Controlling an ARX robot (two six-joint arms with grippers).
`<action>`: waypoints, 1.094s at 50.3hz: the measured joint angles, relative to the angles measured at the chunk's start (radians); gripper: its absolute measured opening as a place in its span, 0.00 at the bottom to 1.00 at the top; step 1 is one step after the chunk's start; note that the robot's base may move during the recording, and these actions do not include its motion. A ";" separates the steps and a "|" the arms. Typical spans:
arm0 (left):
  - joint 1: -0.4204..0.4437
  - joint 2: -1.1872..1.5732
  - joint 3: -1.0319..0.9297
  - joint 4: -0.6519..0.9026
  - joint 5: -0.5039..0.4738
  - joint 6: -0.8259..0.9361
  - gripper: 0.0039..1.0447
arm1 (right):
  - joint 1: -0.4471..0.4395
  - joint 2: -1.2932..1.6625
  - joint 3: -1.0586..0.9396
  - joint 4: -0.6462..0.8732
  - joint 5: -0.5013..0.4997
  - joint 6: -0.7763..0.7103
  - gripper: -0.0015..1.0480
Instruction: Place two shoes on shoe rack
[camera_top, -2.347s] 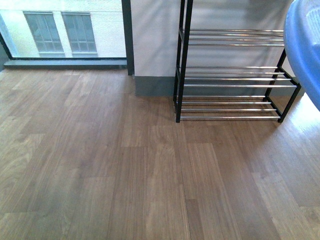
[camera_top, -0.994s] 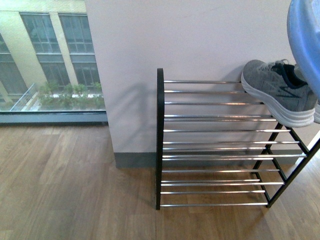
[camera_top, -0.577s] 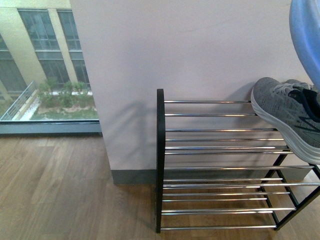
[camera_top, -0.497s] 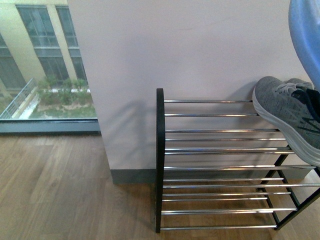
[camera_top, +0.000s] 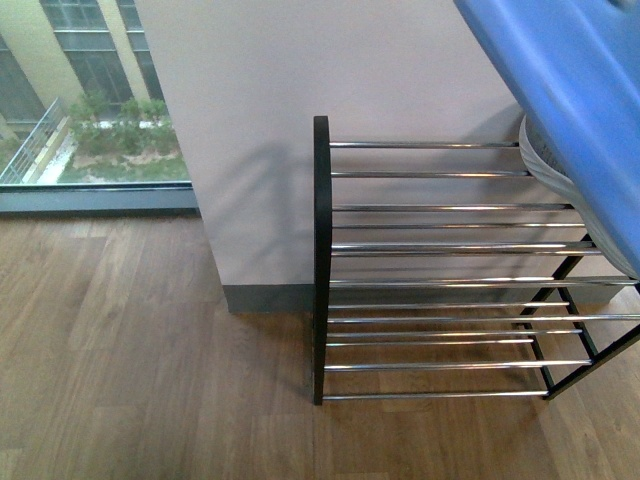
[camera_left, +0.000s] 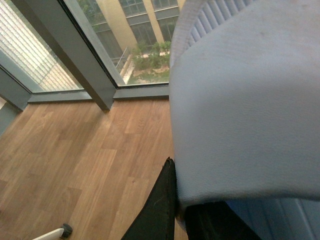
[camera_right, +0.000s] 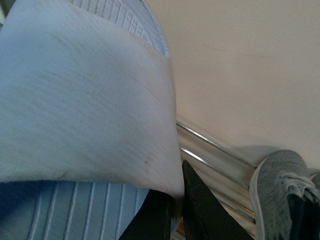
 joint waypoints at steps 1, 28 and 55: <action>0.000 0.000 0.000 0.000 0.000 0.000 0.02 | 0.004 0.023 0.018 0.019 0.019 0.003 0.02; 0.000 0.000 0.000 0.000 0.000 0.000 0.02 | -0.023 0.830 0.467 0.060 0.315 0.048 0.02; 0.000 0.000 0.000 0.000 0.000 0.000 0.02 | -0.146 1.142 0.666 0.068 0.436 -0.042 0.02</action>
